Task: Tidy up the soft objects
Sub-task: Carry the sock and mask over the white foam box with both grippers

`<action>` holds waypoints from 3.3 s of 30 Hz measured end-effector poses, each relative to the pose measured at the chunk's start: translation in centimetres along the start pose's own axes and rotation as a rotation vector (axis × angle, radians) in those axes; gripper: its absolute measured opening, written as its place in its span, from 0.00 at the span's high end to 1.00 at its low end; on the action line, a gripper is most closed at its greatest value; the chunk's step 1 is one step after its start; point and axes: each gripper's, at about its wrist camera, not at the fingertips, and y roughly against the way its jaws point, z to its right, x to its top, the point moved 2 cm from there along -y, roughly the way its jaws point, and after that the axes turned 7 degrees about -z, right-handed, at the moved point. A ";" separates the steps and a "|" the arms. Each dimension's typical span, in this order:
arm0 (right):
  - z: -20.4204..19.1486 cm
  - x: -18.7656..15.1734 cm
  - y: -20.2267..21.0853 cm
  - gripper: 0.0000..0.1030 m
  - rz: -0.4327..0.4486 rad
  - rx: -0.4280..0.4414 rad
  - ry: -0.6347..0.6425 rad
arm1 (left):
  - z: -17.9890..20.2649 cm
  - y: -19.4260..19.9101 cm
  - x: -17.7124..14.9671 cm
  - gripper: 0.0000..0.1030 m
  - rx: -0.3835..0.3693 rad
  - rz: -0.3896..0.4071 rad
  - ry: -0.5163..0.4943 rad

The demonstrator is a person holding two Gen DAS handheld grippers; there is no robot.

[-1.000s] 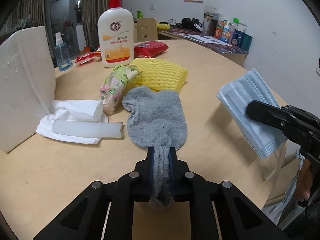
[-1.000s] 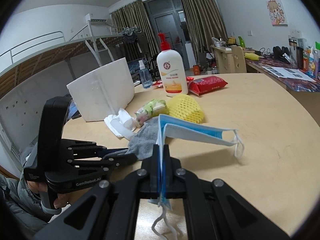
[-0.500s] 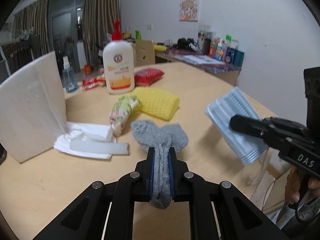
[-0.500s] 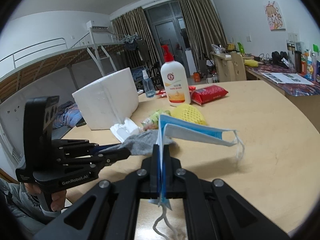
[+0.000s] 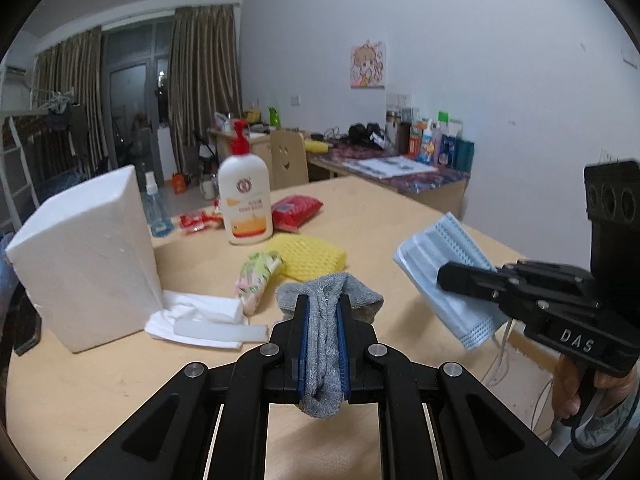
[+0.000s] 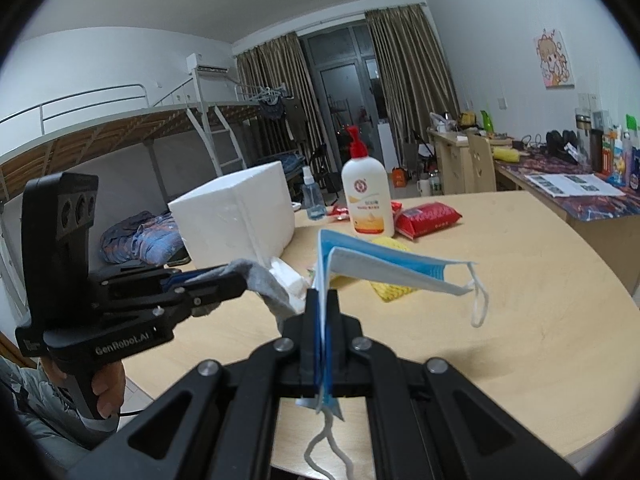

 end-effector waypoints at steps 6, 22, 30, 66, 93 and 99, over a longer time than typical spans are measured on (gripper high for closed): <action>-1.7 0.5 1.1 0.96 0.034 0.015 0.029 | -0.3 3.2 0.3 0.88 0.015 0.070 0.019; -6.2 0.9 2.4 0.96 0.086 0.071 0.115 | -1.4 10.1 -1.2 0.88 0.092 0.165 0.053; -7.7 1.3 1.7 0.96 0.088 0.105 0.142 | -2.5 12.0 -2.4 0.88 0.132 0.172 0.074; -14.3 5.0 -4.7 0.96 0.049 0.257 0.230 | -11.9 16.6 -3.7 0.88 0.417 0.207 0.288; -15.0 14.0 -9.0 0.96 0.037 0.265 0.296 | -16.7 15.1 6.8 0.88 0.416 0.210 0.281; -15.1 15.5 -10.3 0.96 0.050 0.268 0.316 | -18.1 14.5 8.7 0.88 0.416 0.219 0.278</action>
